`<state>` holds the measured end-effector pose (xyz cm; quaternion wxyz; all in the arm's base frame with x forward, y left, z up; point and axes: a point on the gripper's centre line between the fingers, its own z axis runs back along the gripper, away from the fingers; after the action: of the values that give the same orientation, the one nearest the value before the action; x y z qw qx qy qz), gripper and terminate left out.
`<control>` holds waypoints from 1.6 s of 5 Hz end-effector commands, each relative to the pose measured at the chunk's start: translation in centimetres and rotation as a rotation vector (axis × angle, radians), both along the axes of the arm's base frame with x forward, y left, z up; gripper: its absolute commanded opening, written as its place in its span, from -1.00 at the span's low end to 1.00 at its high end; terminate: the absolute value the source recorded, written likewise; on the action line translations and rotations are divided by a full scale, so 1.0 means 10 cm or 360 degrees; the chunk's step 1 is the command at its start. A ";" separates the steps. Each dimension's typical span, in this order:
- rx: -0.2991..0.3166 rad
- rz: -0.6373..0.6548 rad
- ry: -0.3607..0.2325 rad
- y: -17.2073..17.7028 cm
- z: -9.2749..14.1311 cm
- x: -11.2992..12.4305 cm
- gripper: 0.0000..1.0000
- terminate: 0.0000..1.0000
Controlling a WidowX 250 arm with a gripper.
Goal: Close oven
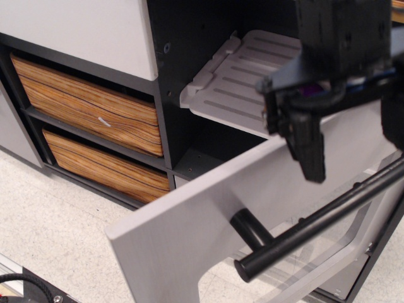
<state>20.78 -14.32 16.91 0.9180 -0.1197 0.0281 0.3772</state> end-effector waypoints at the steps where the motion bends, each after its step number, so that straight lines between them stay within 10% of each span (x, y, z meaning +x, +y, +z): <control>1: 0.0096 0.0137 -0.0157 0.30 0.04 0.28 1.00 -1.00; 2: 0.0112 0.0245 -0.0279 0.59 0.15 0.44 1.00 -1.00; 4: -0.0007 -0.0169 -0.0146 0.77 -0.08 0.32 1.00 -1.00; 6: 0.0206 -0.0234 -0.0091 0.94 -0.89 0.42 1.00 -1.00; 8: 0.0298 -0.0146 -0.0181 1.06 -0.99 0.69 1.00 -1.00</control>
<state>26.82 -4.54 5.73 0.9425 -0.0468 -0.0410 0.3284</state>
